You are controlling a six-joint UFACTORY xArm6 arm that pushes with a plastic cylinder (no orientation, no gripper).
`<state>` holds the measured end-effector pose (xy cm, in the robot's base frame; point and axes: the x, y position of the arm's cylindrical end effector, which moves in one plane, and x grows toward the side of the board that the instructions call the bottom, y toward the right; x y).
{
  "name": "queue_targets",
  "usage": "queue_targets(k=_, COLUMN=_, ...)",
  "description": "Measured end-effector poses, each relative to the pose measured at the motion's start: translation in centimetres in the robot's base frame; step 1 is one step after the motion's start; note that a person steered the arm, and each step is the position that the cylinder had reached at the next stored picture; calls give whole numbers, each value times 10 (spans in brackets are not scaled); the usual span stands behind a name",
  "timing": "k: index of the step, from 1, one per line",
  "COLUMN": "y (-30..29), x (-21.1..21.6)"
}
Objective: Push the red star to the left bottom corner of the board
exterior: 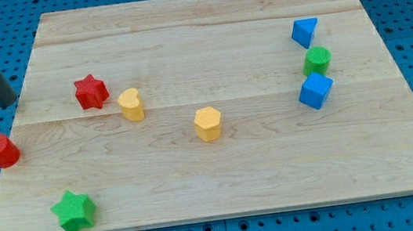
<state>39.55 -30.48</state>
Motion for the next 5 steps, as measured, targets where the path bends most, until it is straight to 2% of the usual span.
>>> queue_targets(k=1, y=0, x=0)
queue_targets(k=2, y=0, x=47)
queue_targets(k=4, y=1, x=91)
queue_targets(k=5, y=0, x=165)
